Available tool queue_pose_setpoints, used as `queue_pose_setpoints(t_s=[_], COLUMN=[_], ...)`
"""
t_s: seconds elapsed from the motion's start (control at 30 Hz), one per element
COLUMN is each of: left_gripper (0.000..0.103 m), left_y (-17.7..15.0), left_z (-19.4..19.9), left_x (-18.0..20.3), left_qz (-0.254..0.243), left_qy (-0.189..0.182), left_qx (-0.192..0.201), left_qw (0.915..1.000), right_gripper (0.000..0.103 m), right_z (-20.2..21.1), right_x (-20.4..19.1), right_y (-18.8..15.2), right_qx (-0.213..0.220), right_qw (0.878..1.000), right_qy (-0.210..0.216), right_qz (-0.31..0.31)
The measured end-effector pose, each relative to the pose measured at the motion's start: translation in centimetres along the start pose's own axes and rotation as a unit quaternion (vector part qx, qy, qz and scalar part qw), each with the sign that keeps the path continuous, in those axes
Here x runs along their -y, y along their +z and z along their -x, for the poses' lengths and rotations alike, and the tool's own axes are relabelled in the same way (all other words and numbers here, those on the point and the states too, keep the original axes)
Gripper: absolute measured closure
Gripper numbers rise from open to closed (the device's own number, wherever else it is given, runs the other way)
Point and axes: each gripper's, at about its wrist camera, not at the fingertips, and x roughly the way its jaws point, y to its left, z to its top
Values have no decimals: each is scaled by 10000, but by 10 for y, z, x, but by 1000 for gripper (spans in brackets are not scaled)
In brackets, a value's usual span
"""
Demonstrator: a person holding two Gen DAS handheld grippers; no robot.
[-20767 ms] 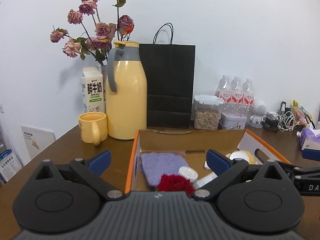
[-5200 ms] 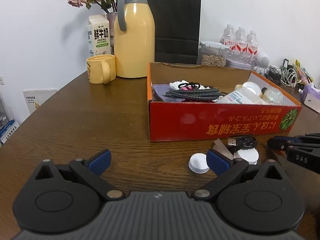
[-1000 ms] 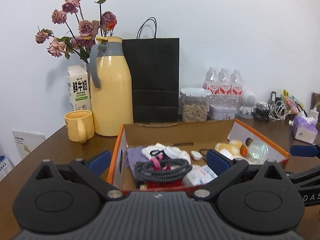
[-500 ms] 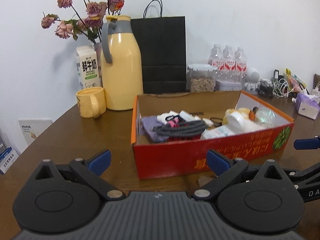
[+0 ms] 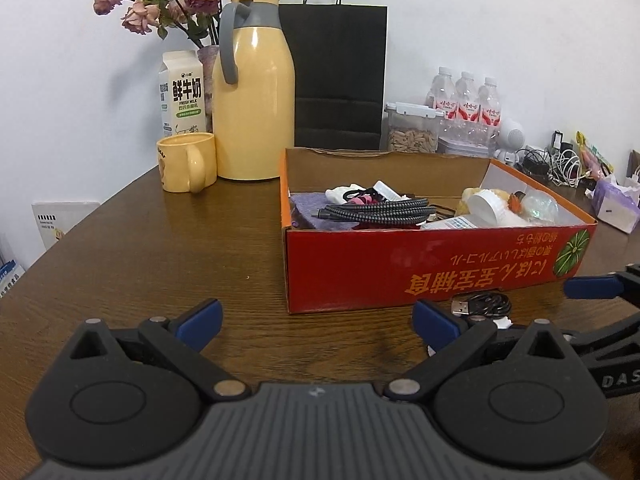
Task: Organize objects
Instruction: 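Move both tools back and grasp a white ribbed cap with the right tool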
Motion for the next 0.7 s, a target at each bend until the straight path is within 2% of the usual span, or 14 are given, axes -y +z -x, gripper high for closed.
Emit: queue_pose_setpoints(t_s=[0.13,0.2,0.27,0.4,0.7], left_gripper=[0,0,0,0,0], left_y=[0,0,0,0,0], left_z=[-2,-2,-2,-3,-4], left_x=[-3,-5,-7,-8,-8], left_qz=[126,185,245,306,328], left_qy=[-35,-51,-75,-90,-60], left_qx=[-22,-20,-15,-46,-60], left_qw=[9999,9998,9997,9995,9994], right_gripper=[14,25,30,49,54], right_z=[-8,-13,-19,-30,-31], right_x=[-5,-6,-6,-4,-4], right_y=[7,12,16,20,18], right_qx=[1,-6,-62,-221,-175], right_qw=[9999,9997,9993,9978,9970], right_qy=[120,167,264,461,582], right_qz=[-95,-175,-270,-419,-477])
